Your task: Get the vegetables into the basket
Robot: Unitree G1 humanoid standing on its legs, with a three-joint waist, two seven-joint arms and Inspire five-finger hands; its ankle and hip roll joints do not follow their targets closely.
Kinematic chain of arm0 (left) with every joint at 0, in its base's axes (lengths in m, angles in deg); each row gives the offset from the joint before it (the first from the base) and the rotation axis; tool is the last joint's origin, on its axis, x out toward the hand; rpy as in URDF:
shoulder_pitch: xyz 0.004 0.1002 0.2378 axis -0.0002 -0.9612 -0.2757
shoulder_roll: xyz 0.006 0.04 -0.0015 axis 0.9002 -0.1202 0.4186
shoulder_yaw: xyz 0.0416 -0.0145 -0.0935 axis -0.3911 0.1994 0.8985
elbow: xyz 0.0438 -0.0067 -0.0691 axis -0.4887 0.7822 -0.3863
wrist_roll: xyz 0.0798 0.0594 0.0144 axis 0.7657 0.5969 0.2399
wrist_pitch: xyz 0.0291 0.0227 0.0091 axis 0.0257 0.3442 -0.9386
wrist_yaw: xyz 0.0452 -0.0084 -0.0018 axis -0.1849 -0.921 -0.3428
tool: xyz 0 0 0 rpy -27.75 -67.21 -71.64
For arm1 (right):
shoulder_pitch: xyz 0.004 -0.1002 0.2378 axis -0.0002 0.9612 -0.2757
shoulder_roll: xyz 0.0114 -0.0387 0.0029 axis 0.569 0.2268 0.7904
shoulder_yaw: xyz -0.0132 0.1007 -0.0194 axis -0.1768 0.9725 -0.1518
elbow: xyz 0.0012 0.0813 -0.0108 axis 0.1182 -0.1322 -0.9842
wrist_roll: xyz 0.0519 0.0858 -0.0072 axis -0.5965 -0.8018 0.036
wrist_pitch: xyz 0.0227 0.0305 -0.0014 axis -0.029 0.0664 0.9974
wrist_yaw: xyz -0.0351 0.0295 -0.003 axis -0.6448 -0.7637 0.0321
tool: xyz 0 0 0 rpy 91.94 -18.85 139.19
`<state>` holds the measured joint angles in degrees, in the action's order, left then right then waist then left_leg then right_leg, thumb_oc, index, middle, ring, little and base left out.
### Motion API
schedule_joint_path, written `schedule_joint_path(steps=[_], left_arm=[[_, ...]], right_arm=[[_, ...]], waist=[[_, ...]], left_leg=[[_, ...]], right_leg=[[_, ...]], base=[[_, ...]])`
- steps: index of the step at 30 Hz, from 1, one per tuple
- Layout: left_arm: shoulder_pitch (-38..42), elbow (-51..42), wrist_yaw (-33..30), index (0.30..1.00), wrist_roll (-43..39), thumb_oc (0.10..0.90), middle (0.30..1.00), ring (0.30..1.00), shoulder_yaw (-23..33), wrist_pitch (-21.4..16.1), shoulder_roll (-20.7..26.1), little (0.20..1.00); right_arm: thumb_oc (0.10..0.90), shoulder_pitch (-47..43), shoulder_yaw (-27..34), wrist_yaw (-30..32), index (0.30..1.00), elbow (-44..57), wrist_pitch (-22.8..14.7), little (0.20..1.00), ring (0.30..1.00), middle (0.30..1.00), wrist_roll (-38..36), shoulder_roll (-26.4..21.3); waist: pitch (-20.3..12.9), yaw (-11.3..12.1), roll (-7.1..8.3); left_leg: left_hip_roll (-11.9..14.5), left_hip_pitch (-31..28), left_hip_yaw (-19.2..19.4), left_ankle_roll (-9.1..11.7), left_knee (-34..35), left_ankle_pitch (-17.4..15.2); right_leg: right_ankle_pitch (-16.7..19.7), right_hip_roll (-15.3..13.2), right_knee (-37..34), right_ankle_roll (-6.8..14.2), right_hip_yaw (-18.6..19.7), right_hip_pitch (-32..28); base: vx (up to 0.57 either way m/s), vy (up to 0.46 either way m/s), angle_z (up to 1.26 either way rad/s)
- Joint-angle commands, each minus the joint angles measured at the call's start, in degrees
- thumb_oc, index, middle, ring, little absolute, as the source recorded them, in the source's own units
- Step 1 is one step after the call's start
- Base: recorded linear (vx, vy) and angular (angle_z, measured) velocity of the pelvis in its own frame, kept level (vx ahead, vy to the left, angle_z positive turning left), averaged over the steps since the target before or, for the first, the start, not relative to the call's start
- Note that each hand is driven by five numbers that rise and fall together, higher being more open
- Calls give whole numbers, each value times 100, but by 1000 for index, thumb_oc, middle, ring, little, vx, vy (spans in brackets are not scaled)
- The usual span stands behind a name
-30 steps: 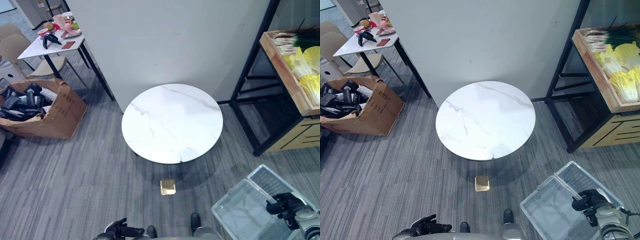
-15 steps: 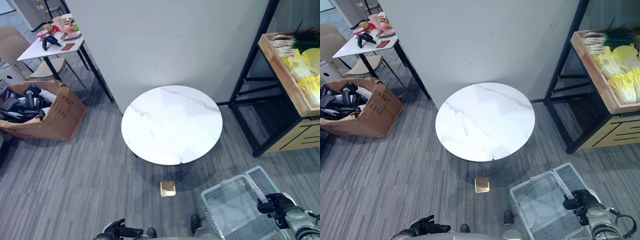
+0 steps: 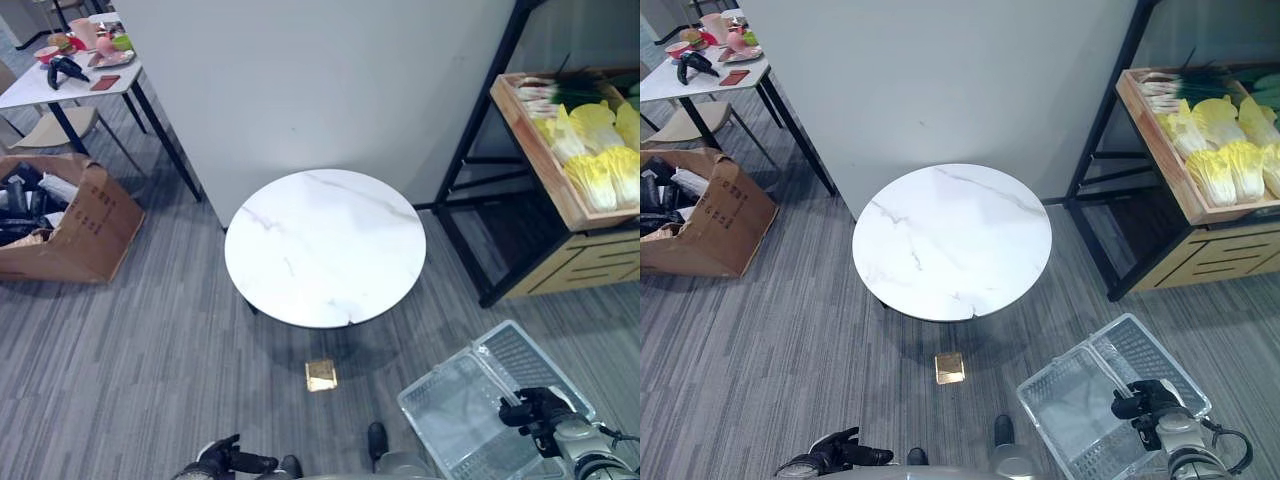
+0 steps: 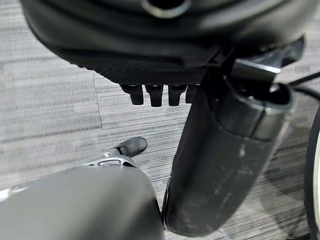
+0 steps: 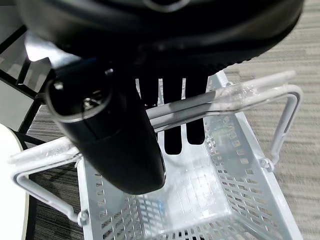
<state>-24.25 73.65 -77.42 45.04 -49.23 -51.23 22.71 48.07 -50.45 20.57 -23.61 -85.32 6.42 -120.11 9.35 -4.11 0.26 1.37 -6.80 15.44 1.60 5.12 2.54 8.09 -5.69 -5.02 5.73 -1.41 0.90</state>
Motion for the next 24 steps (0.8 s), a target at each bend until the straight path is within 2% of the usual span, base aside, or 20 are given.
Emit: schedule_joint_path(steps=[1,9,10,11,13,14,15,16,17,18,19,20,24], left_arm=[[129,180,-113,1000,224,900,1000,1000,-159,-105,245,1000],[98,202,-179,1000,471,900,1000,1000,-97,-142,294,1000],[197,160,-228,1000,432,900,1000,1000,-61,-134,333,1000],[199,161,-228,1000,432,900,1000,1000,-60,-133,335,1000],[271,110,-274,1000,343,900,1000,1000,29,-112,374,1000],[277,81,-293,1000,285,900,1000,1000,78,-106,391,1000],[275,78,-295,1000,267,900,1000,1000,99,-99,410,1000],[290,72,-297,1000,223,900,1000,1000,157,-106,431,1000],[278,70,-291,1000,191,900,1000,1000,195,-97,450,1000],[266,67,-287,1000,164,900,1000,1000,235,-92,459,1000],[245,72,-285,1000,151,900,1000,1000,291,-70,486,1000],[220,90,-286,1000,178,900,1000,1000,327,-64,473,1000],[179,123,-280,1000,251,900,1000,1000,333,-49,403,1000]], right_arm=[[400,-766,-29,246,300,253,-232,300,300,300,-162,-183],[400,-599,-149,264,300,727,-250,300,300,300,90,44],[400,-636,-227,259,300,821,-236,300,300,300,117,161],[400,-638,-227,260,300,822,-235,300,300,300,118,163],[400,-732,-384,236,300,795,-230,300,300,300,166,330],[400,-783,-449,221,300,743,-221,300,300,300,175,427],[400,-813,-481,213,300,719,-218,300,300,300,184,461],[400,-862,-521,205,300,679,-212,300,300,300,187,548],[400,-907,-564,199,300,653,-201,300,300,300,202,606],[400,-954,-604,192,300,607,-199,300,300,300,208,659],[400,-943,-636,183,300,633,-206,300,300,300,232,701],[400,-850,-624,156,300,699,-203,300,300,300,230,732],[400,-667,-592,135,300,819,-201,300,300,300,222,769]], waist=[[79,-4,163],[237,-136,152],[328,-60,134],[319,-72,130],[301,49,134],[326,101,142],[325,122,172],[312,207,216],[284,280,218],[254,348,287],[226,358,371],[199,348,387],[189,305,377]], left_leg=[[-203,68,-309,-133,-23,-323],[-290,156,205,-164,-14,-368],[-187,252,440,-132,-12,-330],[-184,264,428,-130,-12,-331],[25,299,758,-18,-12,-312],[121,231,856,25,-12,-306],[144,209,892,36,-12,-304],[178,176,1018,65,-12,-303],[217,94,1020,119,-29,-452],[202,87,1116,137,-39,-456],[170,23,1172,155,-46,-474],[169,-43,1137,155,-53,-487],[173,-133,1093,186,-49,-480]], right_leg=[[146,-260,288,471,62,113],[566,-351,243,767,382,538],[603,-504,410,785,-231,711],[596,-503,416,784,-244,720],[604,-868,411,723,-1383,702],[631,-1008,424,738,-1634,630],[669,-1056,427,738,-1693,598],[723,-1195,364,772,-2018,510],[746,-1226,267,858,-2168,355],[852,-1294,172,882,-2367,283],[937,-1275,148,914,-2283,290],[888,-1252,120,896,-2255,238],[822,-1205,120,879,-2341,117]], base=[[-32,83,-15],[-36,62,-43],[-95,-37,-44],[-132,-67,-60],[-47,-92,-80],[7,-101,-101],[18,-91,-98],[64,-42,-82],[42,-50,-69],[96,-74,-77],[98,-124,-78],[136,-121,-57],[56,-73,-4]])
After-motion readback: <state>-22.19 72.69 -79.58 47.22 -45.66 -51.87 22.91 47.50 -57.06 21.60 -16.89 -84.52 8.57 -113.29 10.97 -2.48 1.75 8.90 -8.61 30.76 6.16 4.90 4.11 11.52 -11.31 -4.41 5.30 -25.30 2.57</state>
